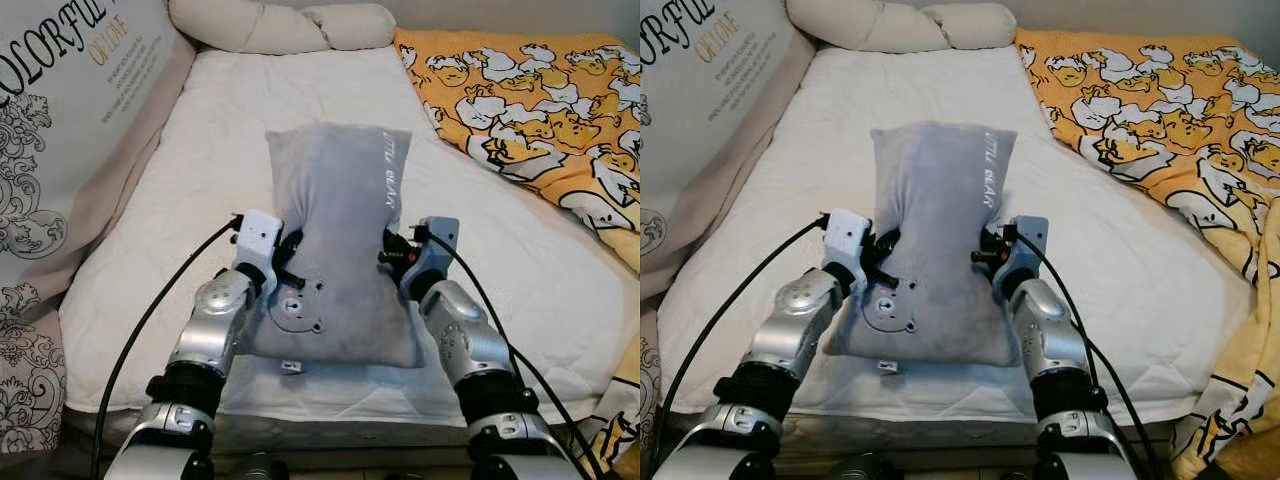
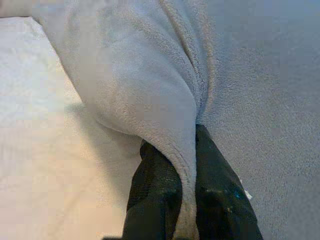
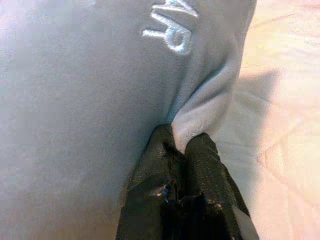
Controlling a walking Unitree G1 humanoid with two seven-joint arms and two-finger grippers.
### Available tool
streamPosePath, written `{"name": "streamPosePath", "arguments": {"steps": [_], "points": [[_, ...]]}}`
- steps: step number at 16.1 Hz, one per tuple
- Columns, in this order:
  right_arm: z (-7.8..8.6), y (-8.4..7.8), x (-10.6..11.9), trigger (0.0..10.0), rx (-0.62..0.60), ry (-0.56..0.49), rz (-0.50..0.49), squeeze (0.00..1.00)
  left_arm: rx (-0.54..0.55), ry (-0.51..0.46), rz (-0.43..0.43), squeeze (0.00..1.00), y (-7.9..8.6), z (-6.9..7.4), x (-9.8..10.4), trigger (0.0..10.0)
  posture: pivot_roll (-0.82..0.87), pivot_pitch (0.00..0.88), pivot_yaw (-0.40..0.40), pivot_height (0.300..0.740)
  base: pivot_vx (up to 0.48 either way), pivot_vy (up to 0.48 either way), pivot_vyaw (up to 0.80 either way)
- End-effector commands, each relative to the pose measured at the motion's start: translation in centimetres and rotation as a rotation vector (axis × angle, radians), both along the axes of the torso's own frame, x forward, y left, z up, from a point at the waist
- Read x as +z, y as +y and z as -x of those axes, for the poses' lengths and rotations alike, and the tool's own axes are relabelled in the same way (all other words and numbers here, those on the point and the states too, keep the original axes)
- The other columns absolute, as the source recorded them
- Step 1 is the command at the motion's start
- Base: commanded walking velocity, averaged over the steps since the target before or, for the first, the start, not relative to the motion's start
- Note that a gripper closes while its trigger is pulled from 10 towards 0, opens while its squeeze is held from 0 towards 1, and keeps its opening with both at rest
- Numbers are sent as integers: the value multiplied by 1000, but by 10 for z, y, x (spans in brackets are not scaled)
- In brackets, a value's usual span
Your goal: Clean up the room
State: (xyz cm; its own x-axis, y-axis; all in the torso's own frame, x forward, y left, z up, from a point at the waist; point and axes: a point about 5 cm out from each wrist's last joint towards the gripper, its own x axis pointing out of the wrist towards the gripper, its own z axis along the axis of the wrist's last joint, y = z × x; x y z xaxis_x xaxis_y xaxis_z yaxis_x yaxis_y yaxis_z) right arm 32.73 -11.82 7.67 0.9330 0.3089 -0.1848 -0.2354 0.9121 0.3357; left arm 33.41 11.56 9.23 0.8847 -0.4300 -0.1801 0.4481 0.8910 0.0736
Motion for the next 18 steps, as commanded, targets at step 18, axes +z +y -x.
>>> {"name": "streamPosePath", "arguments": {"steps": [18], "points": [[-2, 10, 9, 10000, 3, -44, -6, 0, 37, -88, -27, 0, 1, -14, 21, 10000, 58, 0, 38, 740, 0, 339, 0]]}}
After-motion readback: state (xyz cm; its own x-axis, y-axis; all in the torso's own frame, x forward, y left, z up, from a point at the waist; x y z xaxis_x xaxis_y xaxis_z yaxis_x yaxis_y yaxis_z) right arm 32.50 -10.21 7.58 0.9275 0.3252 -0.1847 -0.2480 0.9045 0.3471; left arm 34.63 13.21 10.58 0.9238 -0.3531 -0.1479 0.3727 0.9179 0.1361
